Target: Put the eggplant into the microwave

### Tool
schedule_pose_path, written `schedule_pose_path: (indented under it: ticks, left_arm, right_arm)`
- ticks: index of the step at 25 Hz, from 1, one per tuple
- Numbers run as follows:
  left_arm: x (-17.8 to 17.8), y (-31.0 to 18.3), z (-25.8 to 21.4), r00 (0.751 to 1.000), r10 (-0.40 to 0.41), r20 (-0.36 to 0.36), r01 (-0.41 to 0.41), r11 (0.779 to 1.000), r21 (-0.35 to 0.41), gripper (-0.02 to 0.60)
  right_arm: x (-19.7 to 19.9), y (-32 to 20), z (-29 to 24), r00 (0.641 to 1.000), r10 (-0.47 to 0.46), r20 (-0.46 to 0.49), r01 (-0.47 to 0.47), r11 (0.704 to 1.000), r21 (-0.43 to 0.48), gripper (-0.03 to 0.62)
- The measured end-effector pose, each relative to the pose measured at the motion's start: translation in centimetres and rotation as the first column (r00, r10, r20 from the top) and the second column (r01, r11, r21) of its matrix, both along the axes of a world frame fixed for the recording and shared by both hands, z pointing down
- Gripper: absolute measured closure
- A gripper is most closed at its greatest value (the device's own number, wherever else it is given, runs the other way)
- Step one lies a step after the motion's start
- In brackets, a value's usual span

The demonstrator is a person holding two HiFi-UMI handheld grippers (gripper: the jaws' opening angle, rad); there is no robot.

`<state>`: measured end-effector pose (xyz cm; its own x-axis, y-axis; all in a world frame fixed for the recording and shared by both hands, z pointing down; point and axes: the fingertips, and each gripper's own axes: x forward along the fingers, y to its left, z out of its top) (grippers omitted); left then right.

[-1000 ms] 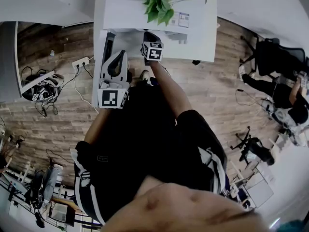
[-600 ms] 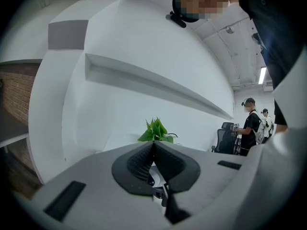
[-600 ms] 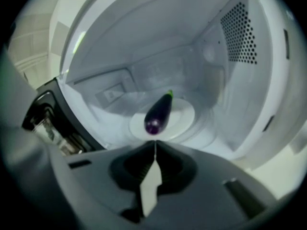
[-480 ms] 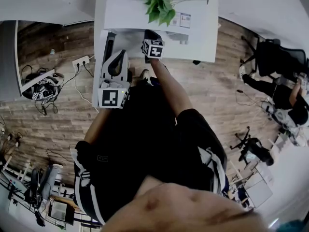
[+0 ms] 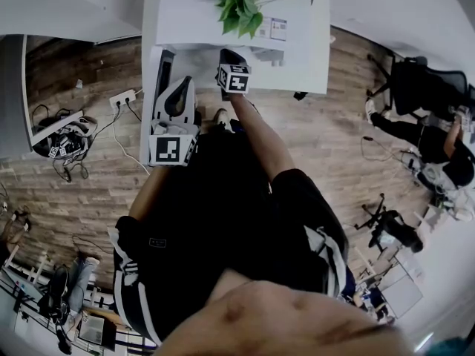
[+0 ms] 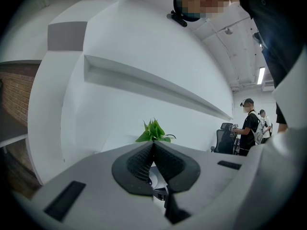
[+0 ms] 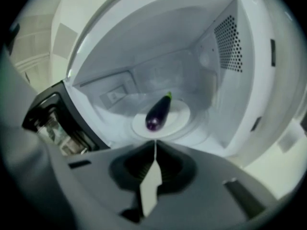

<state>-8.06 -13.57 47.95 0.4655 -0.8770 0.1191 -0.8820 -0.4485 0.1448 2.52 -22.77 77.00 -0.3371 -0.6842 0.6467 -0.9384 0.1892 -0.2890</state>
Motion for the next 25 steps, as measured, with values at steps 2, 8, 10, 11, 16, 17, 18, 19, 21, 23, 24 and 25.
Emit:
schedule_pose_path:
  ticks: [2,8,10,11,16,17,18,19,21,23,24,25]
  left_arm:
    - [0.3,0.3,-0.2,1.0,0.0,-0.002,0.0,1.0,0.004,0.549]
    - [1.1,1.6,-0.6,1.0,-0.013,0.006,0.013,1.0,0.024,0.549]
    - [1.5,2.2,-0.8,1.0,-0.021,0.007,0.021,0.999,0.028,0.549]
    - [1.7,2.6,-0.9,1.0,-0.025,0.008,0.025,0.999,0.032,0.549]
    - [3.1,4.9,-1.2,0.998,-0.059,0.003,0.059,0.998,0.038,0.549]
    - [3.4,5.3,-1.2,0.998,-0.065,0.005,0.064,0.997,0.043,0.549]
    - [3.7,5.7,-1.2,0.998,-0.07,0.008,0.07,0.996,0.047,0.549]
    - [4.0,6.2,-1.2,0.997,-0.076,0.009,0.076,0.996,0.048,0.549]
    - [4.5,7.1,-1.2,0.996,-0.084,0.015,0.083,0.995,0.048,0.549]
    - [5.1,8.0,-1.2,0.996,-0.086,0.024,0.085,0.995,0.05,0.549]
    - [5.3,8.3,-1.3,0.996,-0.087,0.028,0.086,0.995,0.051,0.549]
    - [5.4,8.6,-1.3,0.996,-0.089,0.029,0.087,0.995,0.051,0.549]
  right_arm:
    - [0.4,0.6,-0.5,1.0,0.002,0.002,-0.003,1.0,0.006,0.559]
    - [1.3,2.8,-3.8,1.0,-0.028,0.008,0.027,0.998,0.052,0.559]
    - [1.6,3.6,-5.3,0.999,-0.038,0.019,0.036,0.997,0.073,0.559]
    - [1.8,4.0,-6.1,0.999,-0.045,0.025,0.043,0.995,0.087,0.559]
    - [2.7,6.6,-10.3,0.995,-0.1,0.03,0.093,0.981,0.168,0.559]
    - [2.9,7.1,-11.1,0.993,-0.111,0.029,0.104,0.978,0.179,0.559]
    - [3.0,7.6,-11.8,0.992,-0.121,0.029,0.114,0.975,0.191,0.559]
    - [3.1,8.1,-12.6,0.991,-0.131,0.031,0.122,0.972,0.203,0.559]
    - [3.4,9.1,-14.1,0.988,-0.146,0.04,0.133,0.965,0.228,0.559]
    - [3.6,10.0,-15.7,0.986,-0.158,0.051,0.14,0.957,0.256,0.559]
    - [3.8,10.4,-16.4,0.985,-0.162,0.054,0.142,0.953,0.269,0.559]
    - [4.0,10.8,-17.1,0.985,-0.165,0.055,0.143,0.949,0.281,0.559]
